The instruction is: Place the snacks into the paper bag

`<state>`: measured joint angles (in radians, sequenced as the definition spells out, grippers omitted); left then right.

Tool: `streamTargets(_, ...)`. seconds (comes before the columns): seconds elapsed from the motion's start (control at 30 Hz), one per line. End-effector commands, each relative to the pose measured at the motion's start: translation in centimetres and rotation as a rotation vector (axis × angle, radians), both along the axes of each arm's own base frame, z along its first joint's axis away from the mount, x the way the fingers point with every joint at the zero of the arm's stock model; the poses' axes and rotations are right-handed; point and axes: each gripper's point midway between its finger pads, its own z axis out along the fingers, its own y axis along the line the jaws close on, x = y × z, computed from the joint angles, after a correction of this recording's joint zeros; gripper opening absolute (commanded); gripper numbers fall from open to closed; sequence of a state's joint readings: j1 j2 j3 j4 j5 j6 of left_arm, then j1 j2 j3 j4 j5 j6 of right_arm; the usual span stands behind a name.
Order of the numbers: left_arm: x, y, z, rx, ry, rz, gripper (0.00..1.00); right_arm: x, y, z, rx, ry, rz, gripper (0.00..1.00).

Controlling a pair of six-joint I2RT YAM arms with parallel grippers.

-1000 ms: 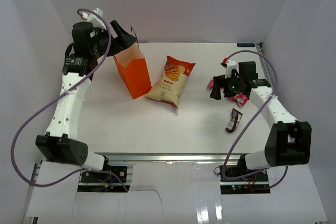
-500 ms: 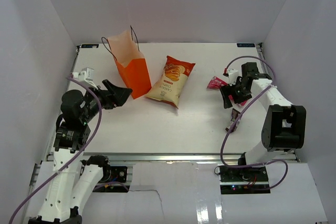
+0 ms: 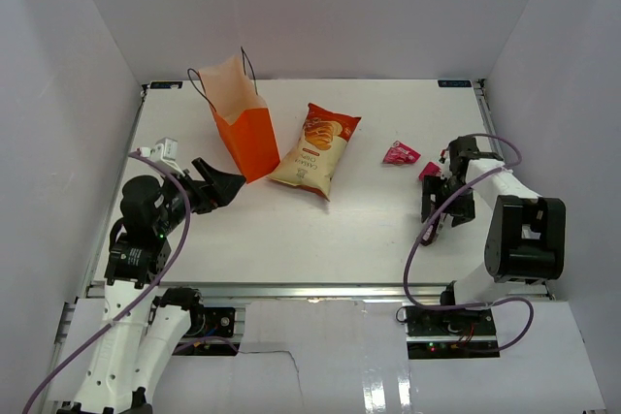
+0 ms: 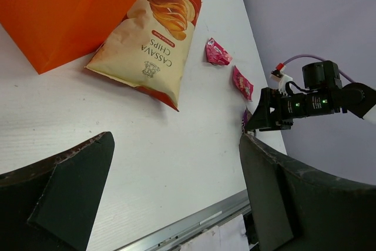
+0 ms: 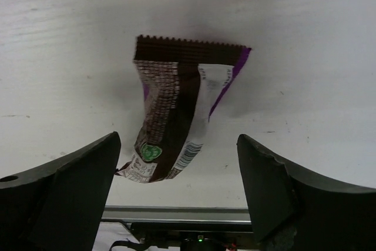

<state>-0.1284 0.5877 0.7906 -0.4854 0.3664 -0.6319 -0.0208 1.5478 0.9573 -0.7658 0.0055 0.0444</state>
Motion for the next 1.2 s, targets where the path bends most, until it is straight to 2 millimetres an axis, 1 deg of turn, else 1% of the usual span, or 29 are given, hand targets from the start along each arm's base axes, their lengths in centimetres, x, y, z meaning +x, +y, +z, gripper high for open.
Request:
streamTargets(0.0, 0.0, 0.0, -0.5, 0.006, 0.001, -0.004, 0.98, 0.1, -0.7, -0.5, 0.015, 0.026, -0.111, 0.83)
streamTargets(0.07, -0.1, -0.1, -0.7, 0.001, 0.007, -0.007, 0.98, 0.3, -0.5, -0.9, 0.054, 0.031, -0.113, 0.76)
streamTargets(0.1, -0.2, -0.1, -0.7, -0.001, 0.005, -0.007, 0.98, 0.4, -0.6, -1.2, 0.056, 0.034, -0.114, 0.67)
streamTargets(0.17, -0.4, 0.0, -0.7, -0.001, 0.007, -0.002, 0.98, 0.8, -0.8, -1.4, 0.072, 0.023, -0.121, 0.6)
streamTargets(0.2, -0.5, 0.1, -0.8, 0.001, 0.006, 0.007, 0.98, 0.8, -0.7, -1.6, 0.082, 0.028, -0.114, 0.52)
streamTargets(0.27, -0.8, 0.3, -0.8, 0.005, 0.004, 0.016, 0.98, 1.0, -0.6, -1.5, 0.102, 0.013, -0.105, 0.42)
streamTargets(0.37, -1.1, 0.4, -0.8, 0.001, 0.003, 0.02, 0.98, 1.7, -0.2, -0.9, 0.132, -0.031, -0.079, 0.33)
streamTargets(0.4, -1.2, 0.4, -0.8, -0.002, 0.003, 0.02, 0.98, 2.2, -0.1, -0.3, 0.139, -0.064, -0.063, 0.26)
streamTargets(0.47, -1.4, 0.5, -0.8, -0.001, 0.0, 0.023, 0.98, 3.1, 0.4, 0.7, 0.163, -0.129, -0.016, 0.23)
streamTargets(0.53, -1.5, 0.5, -0.7, -0.002, -0.005, 0.023, 0.98, 4.7, 1.3, 2.7, 0.192, -0.245, 0.11, 0.22)
streamTargets(0.57, -1.6, 0.5, -0.6, 0.0, -0.012, 0.023, 0.98, 5.6, 1.9, 4.1, 0.212, -0.307, 0.184, 0.21)
streamTargets(0.6, -1.6, 0.5, -0.5, -0.001, -0.014, 0.023, 0.98, 5.9, 3.0, 5.9, 0.256, -0.365, 0.277, 0.22)
streamTargets(0.63, -1.7, 0.5, -0.5, -0.001, -0.015, 0.023, 0.98, 6.0, 5.7, 8.0, 0.365, -0.431, 0.411, 0.22)
streamTargets(0.67, -1.6, 0.5, -0.5, 0.002, -0.018, 0.022, 0.98, 7.1, 6.5, 10.4, 0.356, -0.527, 0.544, 0.22)
streamTargets(0.7, -1.6, 0.5, -0.6, 0.002, -0.015, 0.022, 0.98, 7.4, 7.9, 12.6, 0.371, -0.606, 0.644, 0.22)
streamTargets(0.73, -1.5, 0.5, -0.7, 0.001, -0.012, 0.018, 0.98, 6.5, 11.4, 14.7, 0.452, -0.656, 0.802, 0.22)
streamTargets(0.77, -1.5, 0.4, -0.6, 0.001, -0.016, 0.013, 0.98, 6.6, 12.8, 16.5, 0.436, -0.729, 0.934, 0.22)
streamTargets(0.8, -1.4, 0.3, -0.8, 0.0, -0.008, 0.01, 0.98, 7.1, 14.7, 19.7, 0.426, -0.825, 1.035, 0.22)
streamTargets(0.83, -1.3, 0.3, -0.9, -0.002, -0.003, 0.009, 0.98, 6.1, 18.0, 21.4, 0.438, -0.874, 1.17, 0.22)
streamTargets(0.87, -1.2, 0.2, -1.0, -0.002, 0.003, 0.003, 0.98, 6.5, 19.9, 24.1, 0.408, -0.964, 1.25, 0.22)
streamTargets(0.9, -1.2, 0.1, -0.9, -0.003, 0.002, 0.002, 0.98, 6.0, 23.2, 25.9, 0.391, -1.036, 1.338, 0.22)
streamTargets(0.93, -1.1, 0.1, -1.0, -0.004, 0.003, 0.0, 0.98, 5.8, 24.9, 27.4, 0.38, -1.084, 1.379, 0.23)
streamTargets(0.97, -1.1, 0.1, -0.9, -0.004, 0.002, 0.0, 0.98, 6.2, 26.9, 28.0, 0.381, -1.101, 1.404, 0.24)
streamTargets(1.0, -1.2, 0.1, -0.8, -0.004, -0.003, 0.002, 0.98, 7.0, 28.4, 31.5, 0.333, -1.194, 1.394, 0.24)
streamTargets(1.03, -1.2, 0.2, -0.7, -0.004, -0.006, 0.003, 0.98, 6.2, 31.1, 33.3, 0.355, -1.242, 1.419, 0.24)
streamTargets(1.07, -1.3, 0.2, -0.6, -0.005, -0.01, 0.007, 0.98, 7.6, 33.3, 33.7, 0.362, -1.268, 1.408, 0.24)
streamTargets(1.1, -1.3, 0.2, -0.7, -0.008, -0.01, 0.009, 0.98, 8.3, 34.6, 35.0, 0.36, -1.294, 1.365, 0.24)
streamTargets(1.13, -1.5, 0.3, -0.7, -0.011, -0.014, 0.011, 0.98, 7.6, 36.5, 39.7, 0.382, -1.408, 1.353, 0.25)
streamTargets(1.17, -1.6, 0.3, -0.8, -0.02, -0.01, 0.015, 0.98, 9.1, 38.9, 39.0, 0.395, -1.402, 1.34, 0.25)
